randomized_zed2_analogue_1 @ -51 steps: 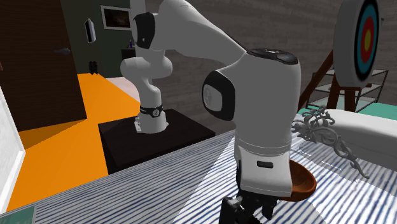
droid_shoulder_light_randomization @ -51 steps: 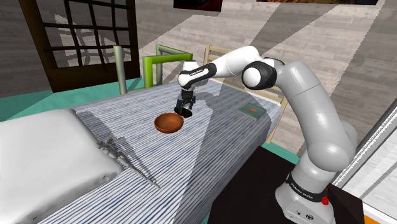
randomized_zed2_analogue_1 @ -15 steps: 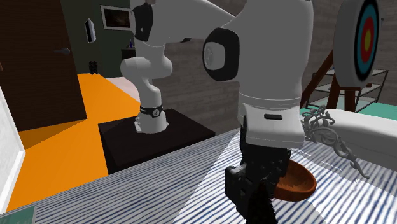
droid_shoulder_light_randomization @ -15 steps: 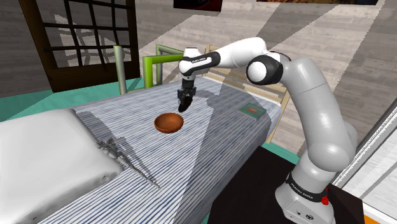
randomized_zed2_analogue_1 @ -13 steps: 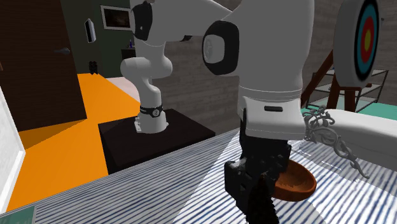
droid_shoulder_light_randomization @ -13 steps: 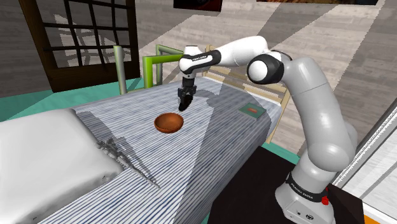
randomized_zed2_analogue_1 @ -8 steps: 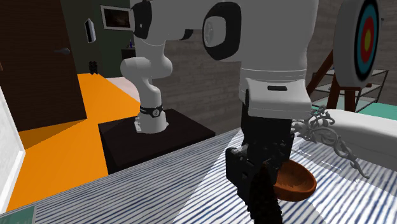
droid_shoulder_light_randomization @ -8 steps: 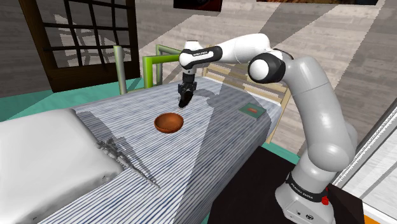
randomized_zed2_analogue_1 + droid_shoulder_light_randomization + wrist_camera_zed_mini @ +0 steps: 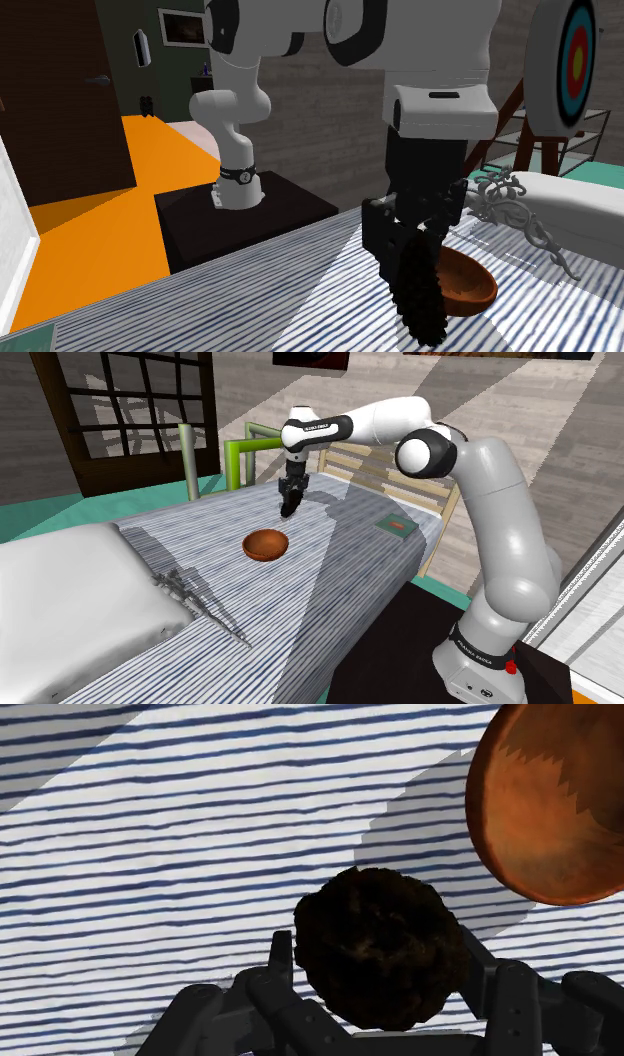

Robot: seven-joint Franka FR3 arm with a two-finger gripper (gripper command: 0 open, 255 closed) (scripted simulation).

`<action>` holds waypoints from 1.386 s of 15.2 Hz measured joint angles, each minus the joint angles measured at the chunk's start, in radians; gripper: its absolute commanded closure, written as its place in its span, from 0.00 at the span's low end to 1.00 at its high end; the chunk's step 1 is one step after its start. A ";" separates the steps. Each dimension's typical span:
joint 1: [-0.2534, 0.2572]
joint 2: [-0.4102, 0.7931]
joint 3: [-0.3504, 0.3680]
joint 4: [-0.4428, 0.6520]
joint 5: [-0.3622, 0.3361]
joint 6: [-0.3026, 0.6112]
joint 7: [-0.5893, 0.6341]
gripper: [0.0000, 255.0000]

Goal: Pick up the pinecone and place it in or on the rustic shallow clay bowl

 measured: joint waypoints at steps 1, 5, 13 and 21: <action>0.012 -0.022 0.002 -0.032 -0.002 0.011 0.013 1.00; 0.068 -0.112 0.014 -0.163 -0.011 0.052 0.078 1.00; 0.185 -0.232 0.047 -0.348 -0.030 0.120 0.232 1.00; 0.203 -0.219 0.053 -0.426 -0.034 0.210 0.258 1.00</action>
